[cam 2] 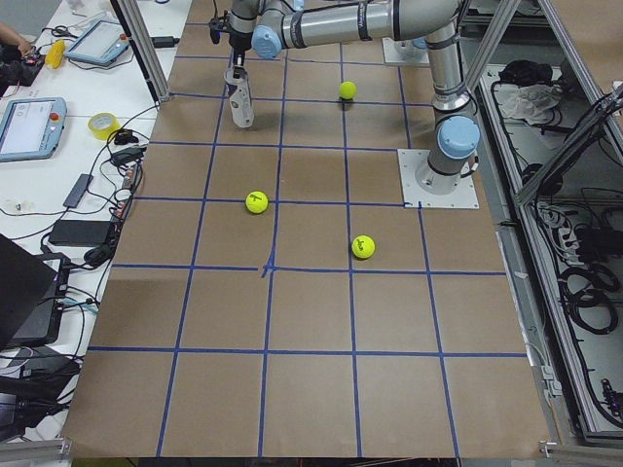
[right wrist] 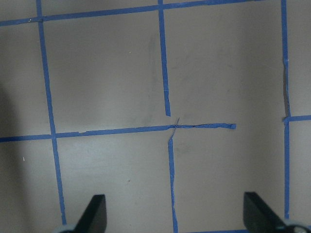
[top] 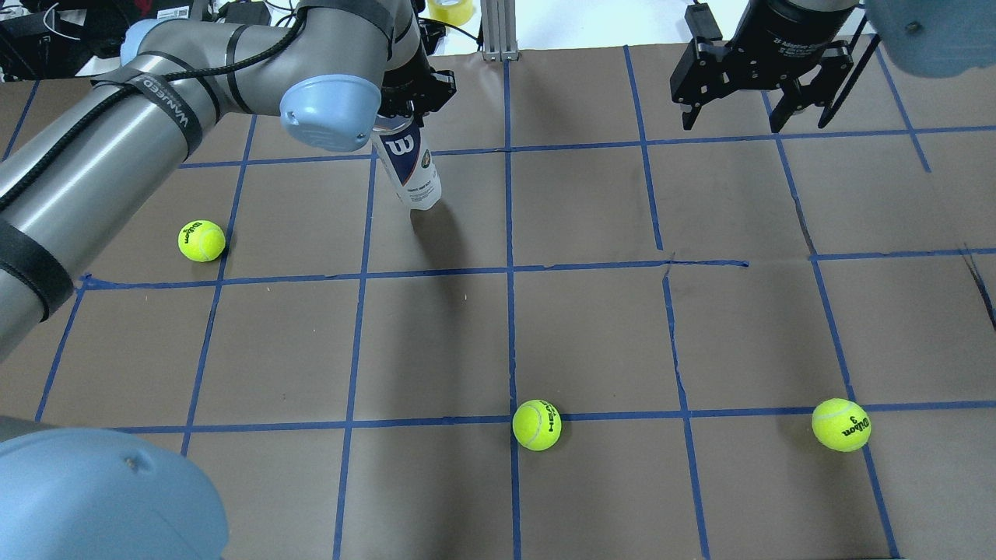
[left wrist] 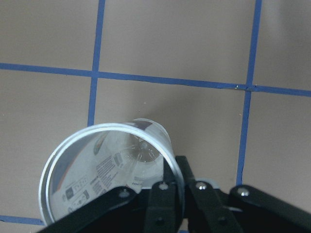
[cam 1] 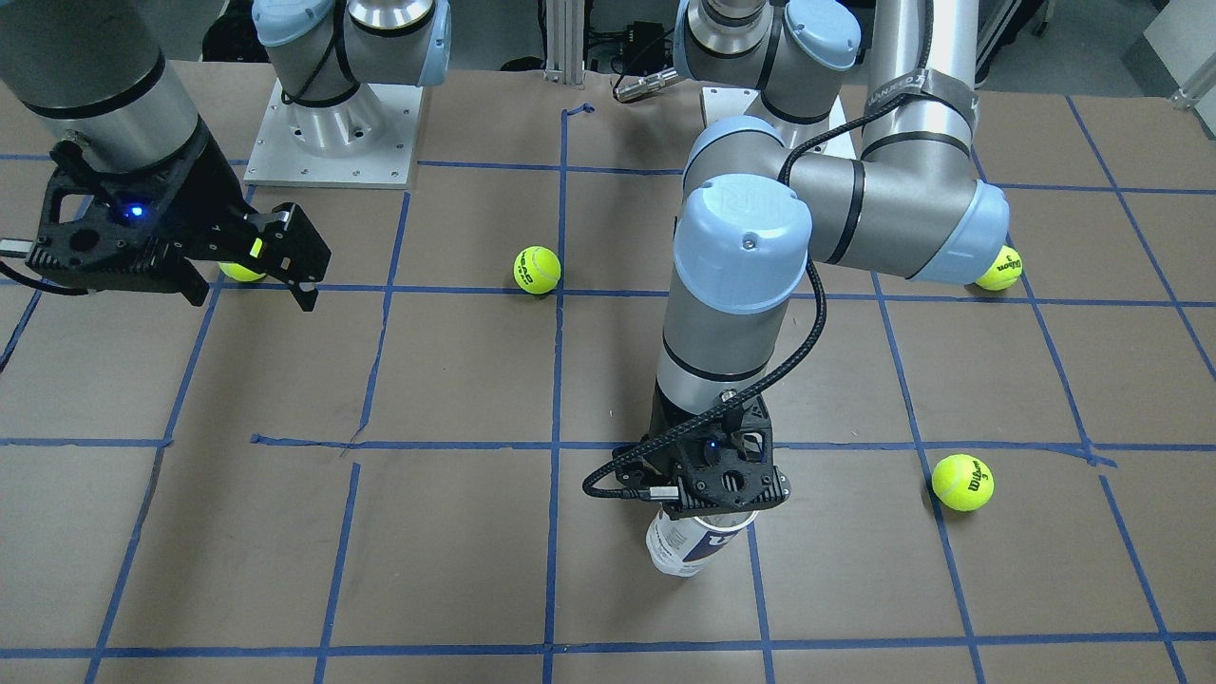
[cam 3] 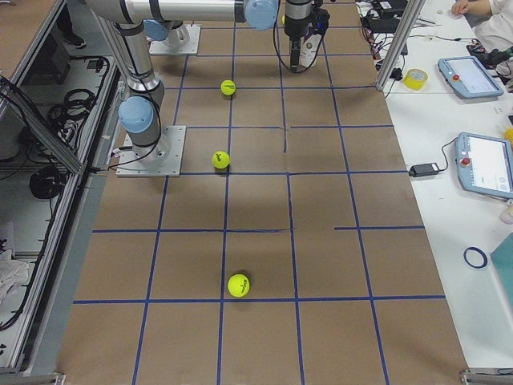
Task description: Lift up tennis ball bucket
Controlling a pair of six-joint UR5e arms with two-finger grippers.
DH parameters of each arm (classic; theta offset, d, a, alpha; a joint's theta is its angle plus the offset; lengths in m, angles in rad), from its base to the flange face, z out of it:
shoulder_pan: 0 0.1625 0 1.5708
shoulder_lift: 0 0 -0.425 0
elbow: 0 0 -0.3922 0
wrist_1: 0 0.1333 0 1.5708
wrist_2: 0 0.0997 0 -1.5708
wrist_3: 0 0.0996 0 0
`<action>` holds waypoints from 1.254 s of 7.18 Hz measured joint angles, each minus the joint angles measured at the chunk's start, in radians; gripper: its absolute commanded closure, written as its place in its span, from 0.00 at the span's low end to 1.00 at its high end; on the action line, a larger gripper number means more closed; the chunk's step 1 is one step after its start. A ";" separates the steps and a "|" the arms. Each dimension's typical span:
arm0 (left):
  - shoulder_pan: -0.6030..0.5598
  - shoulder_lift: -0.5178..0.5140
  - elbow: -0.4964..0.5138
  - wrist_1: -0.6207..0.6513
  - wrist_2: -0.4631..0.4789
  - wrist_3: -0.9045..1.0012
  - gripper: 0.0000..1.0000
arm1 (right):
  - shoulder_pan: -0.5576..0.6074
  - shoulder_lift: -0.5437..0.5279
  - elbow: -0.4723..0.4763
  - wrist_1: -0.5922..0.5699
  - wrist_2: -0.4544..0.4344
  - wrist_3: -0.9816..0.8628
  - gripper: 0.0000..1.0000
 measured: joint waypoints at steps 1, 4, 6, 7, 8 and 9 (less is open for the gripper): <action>-0.005 -0.003 -0.003 -0.001 -0.002 -0.009 1.00 | 0.000 0.000 0.000 0.000 0.000 0.000 0.00; -0.011 -0.007 -0.006 -0.012 -0.011 -0.019 0.00 | 0.001 0.000 0.000 -0.001 0.000 0.001 0.00; -0.013 0.004 0.000 -0.041 -0.014 -0.019 0.00 | 0.000 0.000 0.000 -0.002 0.000 0.001 0.00; -0.013 0.020 0.008 -0.069 -0.016 -0.019 0.00 | 0.000 0.000 0.000 -0.003 0.000 0.001 0.00; -0.012 0.040 0.030 -0.114 -0.020 -0.019 0.00 | 0.001 0.000 0.000 -0.002 -0.001 0.001 0.00; -0.008 0.060 0.082 -0.193 -0.019 -0.016 0.00 | 0.001 0.000 0.001 -0.002 -0.002 0.001 0.00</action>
